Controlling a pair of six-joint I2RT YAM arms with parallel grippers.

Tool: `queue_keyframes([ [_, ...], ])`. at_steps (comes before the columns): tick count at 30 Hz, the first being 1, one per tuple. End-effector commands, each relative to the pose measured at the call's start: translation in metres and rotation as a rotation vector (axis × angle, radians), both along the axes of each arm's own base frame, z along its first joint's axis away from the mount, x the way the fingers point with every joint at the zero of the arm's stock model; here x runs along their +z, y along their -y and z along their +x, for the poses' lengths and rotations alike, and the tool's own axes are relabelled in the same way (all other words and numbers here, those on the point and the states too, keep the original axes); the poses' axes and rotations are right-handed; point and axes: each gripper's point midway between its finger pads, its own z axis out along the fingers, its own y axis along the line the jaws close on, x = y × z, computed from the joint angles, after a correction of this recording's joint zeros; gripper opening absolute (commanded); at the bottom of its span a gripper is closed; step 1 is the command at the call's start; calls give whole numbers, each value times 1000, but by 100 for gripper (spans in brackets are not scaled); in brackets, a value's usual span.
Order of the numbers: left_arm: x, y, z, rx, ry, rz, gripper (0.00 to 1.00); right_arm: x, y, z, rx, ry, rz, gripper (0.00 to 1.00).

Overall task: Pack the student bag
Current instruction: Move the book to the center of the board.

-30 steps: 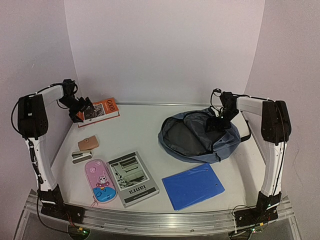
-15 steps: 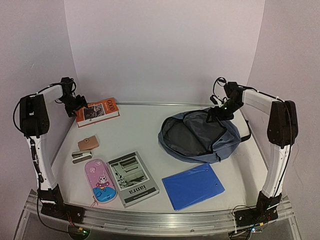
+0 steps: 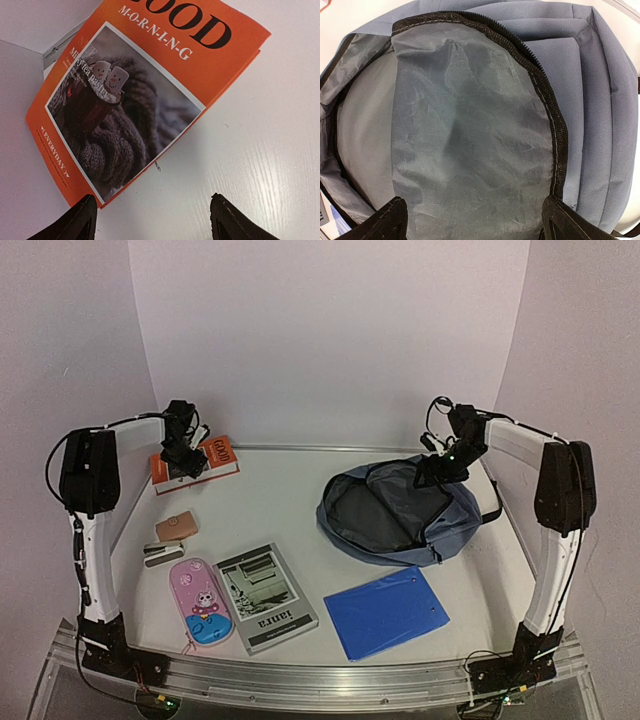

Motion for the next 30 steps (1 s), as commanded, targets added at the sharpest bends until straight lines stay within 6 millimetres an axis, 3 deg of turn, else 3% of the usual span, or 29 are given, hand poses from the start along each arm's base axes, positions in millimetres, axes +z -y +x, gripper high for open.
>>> queue_keyframes([
  [1,-3,-33,6,-89,7,240,77,12,-4,5,0,21,12,93],
  [11,-34,-57,14,-159,-13,474,69,-4,6,2,-16,-3,-49,95],
  [16,-35,-61,27,-157,15,513,62,-4,8,4,-24,3,-63,96],
  [24,-45,-66,33,-173,6,535,21,-1,10,3,-28,12,-72,96],
  [30,-39,-49,29,-194,3,485,0,4,10,4,-28,23,-68,96],
])
